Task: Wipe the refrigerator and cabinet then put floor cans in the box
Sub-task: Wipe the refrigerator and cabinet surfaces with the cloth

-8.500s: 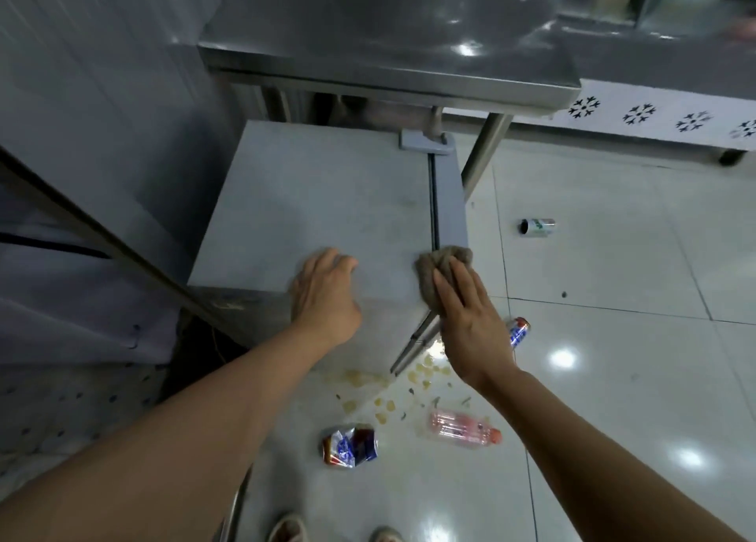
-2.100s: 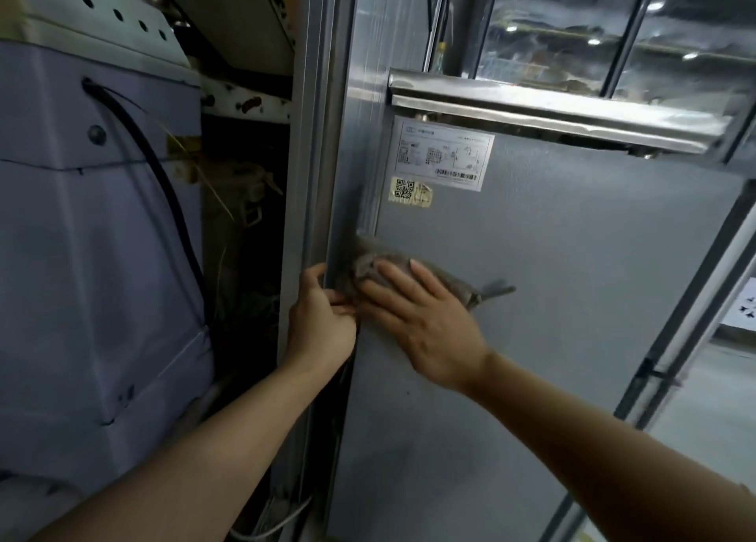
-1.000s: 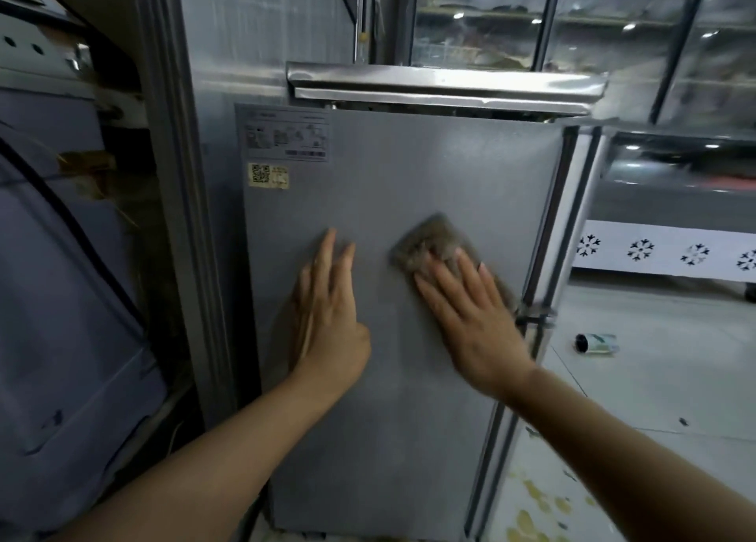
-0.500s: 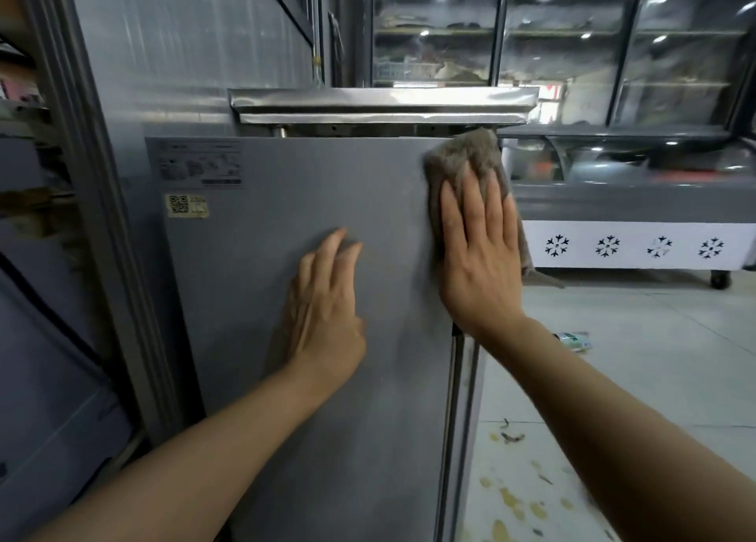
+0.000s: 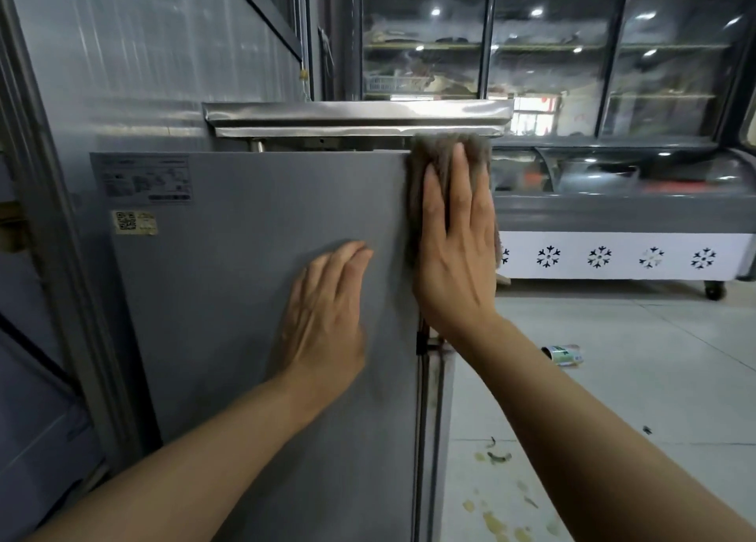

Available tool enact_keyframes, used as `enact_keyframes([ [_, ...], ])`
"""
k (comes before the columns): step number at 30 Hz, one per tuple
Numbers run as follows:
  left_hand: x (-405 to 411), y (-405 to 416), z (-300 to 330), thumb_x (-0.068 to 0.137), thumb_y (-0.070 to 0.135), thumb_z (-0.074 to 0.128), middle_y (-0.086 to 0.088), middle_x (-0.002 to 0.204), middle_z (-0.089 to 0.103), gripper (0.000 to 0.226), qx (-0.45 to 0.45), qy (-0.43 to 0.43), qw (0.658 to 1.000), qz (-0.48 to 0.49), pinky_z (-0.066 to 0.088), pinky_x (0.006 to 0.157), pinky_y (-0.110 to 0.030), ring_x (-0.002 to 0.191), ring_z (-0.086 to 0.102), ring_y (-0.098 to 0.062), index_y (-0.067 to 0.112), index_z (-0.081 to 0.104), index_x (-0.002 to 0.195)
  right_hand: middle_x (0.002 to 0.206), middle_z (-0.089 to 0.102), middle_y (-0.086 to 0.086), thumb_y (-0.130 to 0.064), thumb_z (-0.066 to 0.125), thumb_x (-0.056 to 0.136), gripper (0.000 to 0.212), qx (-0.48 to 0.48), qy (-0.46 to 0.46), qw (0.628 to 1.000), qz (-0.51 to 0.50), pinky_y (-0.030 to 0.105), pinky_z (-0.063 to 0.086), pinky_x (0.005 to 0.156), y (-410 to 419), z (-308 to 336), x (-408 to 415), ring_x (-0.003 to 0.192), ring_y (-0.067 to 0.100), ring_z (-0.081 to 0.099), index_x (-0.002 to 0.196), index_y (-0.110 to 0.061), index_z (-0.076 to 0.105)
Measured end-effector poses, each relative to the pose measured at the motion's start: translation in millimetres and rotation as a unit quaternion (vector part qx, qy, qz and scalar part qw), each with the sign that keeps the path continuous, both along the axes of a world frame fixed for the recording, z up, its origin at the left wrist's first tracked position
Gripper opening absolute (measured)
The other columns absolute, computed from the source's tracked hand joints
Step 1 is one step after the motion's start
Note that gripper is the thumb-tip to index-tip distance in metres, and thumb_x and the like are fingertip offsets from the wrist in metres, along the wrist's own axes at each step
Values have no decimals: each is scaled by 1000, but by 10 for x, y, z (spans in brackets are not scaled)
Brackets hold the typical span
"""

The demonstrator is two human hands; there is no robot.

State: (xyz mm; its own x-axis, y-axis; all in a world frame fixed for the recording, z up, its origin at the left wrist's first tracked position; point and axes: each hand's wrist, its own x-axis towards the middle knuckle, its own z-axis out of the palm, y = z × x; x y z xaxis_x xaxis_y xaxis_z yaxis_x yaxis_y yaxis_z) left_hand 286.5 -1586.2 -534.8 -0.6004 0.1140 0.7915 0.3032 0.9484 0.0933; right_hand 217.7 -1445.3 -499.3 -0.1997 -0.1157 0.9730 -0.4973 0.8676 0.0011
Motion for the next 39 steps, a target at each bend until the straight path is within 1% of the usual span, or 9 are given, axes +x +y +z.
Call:
enact_keyframes([
  [4,-30,2,-57,55,-6,61,-7,142,43,82,-15,13,1000,8,38,102,-43,123,36,-24,10,41,133,153,15,26,-15,41,98,48,-52,15,997,60,44,15,117,-37,-139,-49,141,44,13,144,-5,33],
  [8,-32,25,-199,56,-5,63,-9,147,38,76,-40,4,999,27,41,101,-52,125,32,-26,9,47,129,153,10,21,-16,35,96,47,-54,-24,997,56,40,10,118,-34,-914,-20,141,44,14,143,-10,31],
  [12,65,44,-519,56,-7,67,-9,148,38,77,-100,-45,993,34,36,103,-56,128,28,-24,8,50,129,152,7,18,-12,34,90,52,-14,-70,997,43,51,20,109,33,-1623,66,138,44,14,142,-12,30],
  [18,233,18,-823,61,-5,65,-3,156,21,85,-127,-135,982,43,23,110,-53,137,20,-21,11,39,140,150,11,16,-11,42,91,51,19,-66,995,73,53,30,111,117,-1562,97,139,44,13,141,-10,29],
  [20,212,-2,-790,58,-7,66,-4,154,29,86,-123,-121,984,49,26,109,-53,135,32,-25,9,42,138,151,10,15,-14,39,94,49,28,-44,995,79,50,27,113,133,-1387,42,141,44,12,142,-10,29],
  [23,159,-33,-764,53,-9,69,-7,151,34,87,-111,-103,987,50,29,106,-55,130,28,-21,7,45,136,150,12,16,-19,31,99,44,-9,-22,997,74,42,18,116,35,-1212,-44,140,47,15,142,-10,30],
  [28,117,-13,-957,58,-6,67,-9,153,30,82,-110,-98,988,48,27,106,-56,134,22,-24,8,45,135,157,1,9,-15,35,96,46,-2,-32,996,83,54,26,112,31,-1753,-47,141,45,9,141,-10,28],
  [33,158,-28,-1208,58,-6,68,-7,152,32,81,-152,-112,981,32,29,104,-57,134,24,-22,8,46,134,158,-16,4,-20,51,87,82,115,-100,986,59,54,19,115,219,-2620,105,141,44,8,152,-16,1],
  [39,158,-184,-1201,56,-3,67,-5,149,37,83,-136,-93,986,26,31,103,-57,130,30,-19,9,46,135,158,5,11,-21,43,87,71,170,-82,982,24,43,3,120,233,-2392,102,146,33,-4,150,-15,11],
])
